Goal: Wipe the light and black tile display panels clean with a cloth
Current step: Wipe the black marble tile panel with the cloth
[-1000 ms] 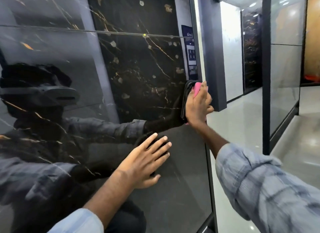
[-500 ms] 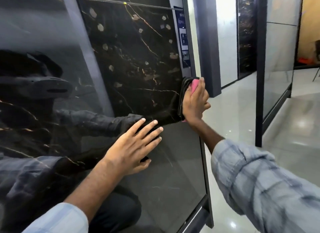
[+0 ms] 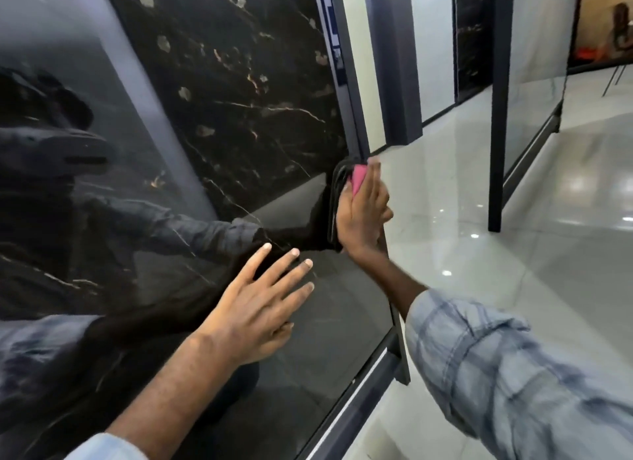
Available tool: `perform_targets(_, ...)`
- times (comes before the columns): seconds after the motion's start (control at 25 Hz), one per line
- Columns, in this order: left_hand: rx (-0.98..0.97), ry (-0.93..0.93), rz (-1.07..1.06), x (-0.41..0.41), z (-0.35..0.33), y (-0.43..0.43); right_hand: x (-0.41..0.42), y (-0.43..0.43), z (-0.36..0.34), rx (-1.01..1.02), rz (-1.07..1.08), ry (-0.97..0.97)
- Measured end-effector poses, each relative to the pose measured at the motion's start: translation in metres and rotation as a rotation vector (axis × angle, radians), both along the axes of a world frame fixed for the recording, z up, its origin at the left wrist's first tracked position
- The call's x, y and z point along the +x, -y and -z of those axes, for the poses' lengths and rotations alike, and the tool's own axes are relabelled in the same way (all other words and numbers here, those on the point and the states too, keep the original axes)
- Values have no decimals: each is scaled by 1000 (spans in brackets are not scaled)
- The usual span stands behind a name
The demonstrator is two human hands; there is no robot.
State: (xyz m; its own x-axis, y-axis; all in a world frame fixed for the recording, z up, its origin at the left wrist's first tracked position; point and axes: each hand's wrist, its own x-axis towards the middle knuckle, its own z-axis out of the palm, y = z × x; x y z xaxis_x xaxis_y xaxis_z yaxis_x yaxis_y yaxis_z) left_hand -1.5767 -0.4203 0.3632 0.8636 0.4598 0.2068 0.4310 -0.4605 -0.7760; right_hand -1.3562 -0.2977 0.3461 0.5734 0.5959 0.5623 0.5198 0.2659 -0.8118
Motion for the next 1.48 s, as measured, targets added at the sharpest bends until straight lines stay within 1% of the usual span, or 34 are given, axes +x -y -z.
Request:
perform_targets(0.04,-6,-35,-14,-3,7,-1,-10,8,32,5,-30,15)
perform_targets(0.08,-7,-57,-22,-5,13,-3,-17,17,71,-40,-43,-57)
perform_targets(0.12,-3,-62,-25,-6,17,-4,-23,21,103,-146,-38,-221)
perform_targets(0.2,8,-52,-21,-5,18,-6,-25,13,146,-437,-5,-737)
perform_targets(0.24,14,-43,-15,-4,17,-6,-21,8,152,-542,24,-900)
perform_targets(0.28,23,-34,-8,-4,17,-6,-18,7,147,-592,33,-947)
perform_targets(0.32,31,-27,-5,-4,18,-6,-17,8,132,-561,32,-884)
perform_targets(0.36,33,-21,-5,-4,19,-5,-20,10,111,-454,26,-738)
perform_targets(0.48,15,-1,-6,-5,19,-6,-41,25,46,-39,-22,-184)
perform_targets(0.56,7,-5,-19,-5,19,-5,-42,27,40,164,-51,110)
perform_targets(0.6,11,-10,-22,-5,19,-5,-37,22,56,211,-44,188)
perform_targets(0.64,17,-15,-21,-5,19,-5,-31,16,81,210,-40,185)
perform_targets(0.68,22,-18,-20,-5,19,-5,-25,11,112,172,-35,115)
perform_targets(0.72,27,-21,-24,-5,19,-5,-21,8,143,100,-14,-6)
perform_targets(0.8,35,-28,-37,-6,18,-4,-21,3,195,-141,56,-354)
perform_targets(0.88,47,-48,-38,-5,18,-4,-20,2,226,-364,86,-622)
perform_targets(0.96,54,-61,-31,-4,18,-4,-12,4,254,-511,65,-791)
perform_targets(1.0,66,-63,-40,-5,19,-4,-9,7,269,-574,37,-846)
perform_targets(1.04,82,-70,-50,-6,19,-3,-11,14,281,-620,3,-854)
perform_targets(1.08,94,-79,-61,-6,18,-2,-16,22,291,-663,-59,-816)
perform_targets(1.16,105,-116,-97,-4,16,-1,-35,43,296,-674,-145,-720)
perform_targets(1.24,121,-163,-135,-3,16,1,-62,67,300,-717,-192,-693)
perform_targets(1.36,142,-174,-136,-3,16,0,-91,81,311,-765,-206,-747)
perform_targets(1.44,132,-171,-133,-3,14,1,-88,70,295,-778,-110,-865)
perform_targets(1.48,133,-174,-137,-3,14,1,-81,64,274,-716,-45,-911)
